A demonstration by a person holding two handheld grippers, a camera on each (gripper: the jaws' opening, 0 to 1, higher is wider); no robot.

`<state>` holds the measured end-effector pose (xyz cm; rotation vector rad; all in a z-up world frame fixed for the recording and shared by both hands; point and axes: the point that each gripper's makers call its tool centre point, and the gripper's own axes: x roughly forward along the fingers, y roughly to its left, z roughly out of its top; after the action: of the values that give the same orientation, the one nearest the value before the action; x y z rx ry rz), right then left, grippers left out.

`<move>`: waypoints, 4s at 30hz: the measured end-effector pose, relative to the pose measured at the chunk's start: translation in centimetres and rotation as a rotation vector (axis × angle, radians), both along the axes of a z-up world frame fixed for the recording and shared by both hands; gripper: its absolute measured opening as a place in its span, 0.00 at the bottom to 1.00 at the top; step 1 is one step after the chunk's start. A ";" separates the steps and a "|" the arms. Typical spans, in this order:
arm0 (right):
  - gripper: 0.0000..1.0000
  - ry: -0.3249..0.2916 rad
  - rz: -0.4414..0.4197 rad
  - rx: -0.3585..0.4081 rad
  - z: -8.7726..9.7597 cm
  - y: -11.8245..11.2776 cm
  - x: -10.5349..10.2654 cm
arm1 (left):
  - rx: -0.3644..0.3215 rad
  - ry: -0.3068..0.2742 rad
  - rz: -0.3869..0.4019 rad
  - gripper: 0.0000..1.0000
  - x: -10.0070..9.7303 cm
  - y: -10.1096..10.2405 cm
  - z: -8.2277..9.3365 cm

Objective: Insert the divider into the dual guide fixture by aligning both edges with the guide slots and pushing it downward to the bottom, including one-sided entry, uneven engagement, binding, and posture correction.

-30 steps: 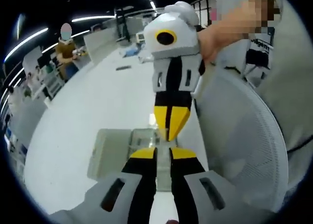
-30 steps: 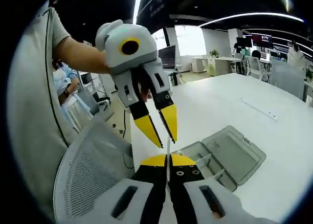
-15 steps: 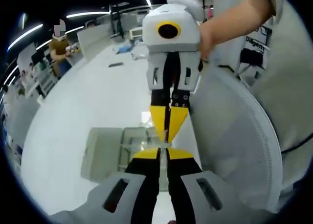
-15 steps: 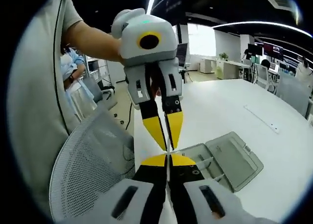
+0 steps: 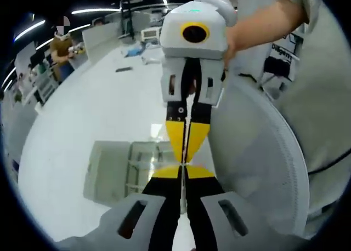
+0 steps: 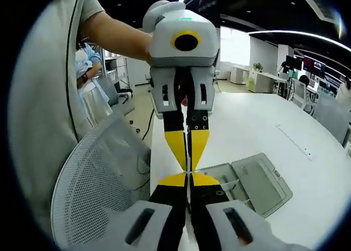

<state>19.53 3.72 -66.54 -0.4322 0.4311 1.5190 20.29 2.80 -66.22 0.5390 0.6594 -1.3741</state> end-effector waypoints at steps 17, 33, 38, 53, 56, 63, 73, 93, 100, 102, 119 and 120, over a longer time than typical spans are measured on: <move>0.00 -0.003 -0.003 0.007 -0.5 -0.2 -0.2 | 0.038 0.044 0.000 0.00 -0.3 -0.2 -0.5; 0.00 0.084 -0.035 0.086 -0.2 0.1 -0.4 | 0.030 0.107 0.041 0.00 -0.3 0.1 -0.1; 0.00 0.101 -0.041 0.104 -0.3 0.2 -0.5 | 0.039 0.113 0.039 0.00 -0.4 0.2 -0.2; 0.00 0.123 -0.068 0.127 -0.3 0.0 -0.6 | 0.043 0.097 0.032 0.00 -0.5 -0.2 0.2; 0.00 0.123 -0.079 0.126 -0.3 0.0 -0.5 | 0.047 0.096 0.029 0.00 -0.5 -0.2 0.2; 0.03 0.130 -0.096 0.115 0.0 0.1 -0.2 | 0.067 0.088 0.018 0.00 -0.1 -0.1 0.3; 0.05 0.114 -0.118 0.109 0.4 -0.3 0.4 | 0.130 0.096 0.025 0.00 0.8 1.2 -0.1; 0.08 0.091 -0.155 0.094 0.4 -1.7 1.0 | 0.298 0.131 0.086 0.00 3.6 3.4 -1.6; 0.13 0.091 -0.163 0.078 0.2 -1.9 1.0 | 0.374 0.119 0.068 0.00 3.9 3.6 -2.6; 0.16 0.092 -0.166 0.070 0.0 -2.0 1.1 | 0.387 0.122 0.067 0.00 4.0 3.6 -2.9; 0.35 0.077 -0.183 -0.005 -1.3 -2.5 1.6 | 0.456 0.118 0.079 0.00 4.8 4.0 -4.3; 0.36 0.077 -0.186 -0.007 -1.4 -2.6 1.7 | 0.456 0.119 0.078 0.00 4.8 4.0 -4.4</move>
<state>21.19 1.17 -67.93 -0.3305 0.5221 1.3574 25.06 6.78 -70.57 0.7865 1.0913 -1.1895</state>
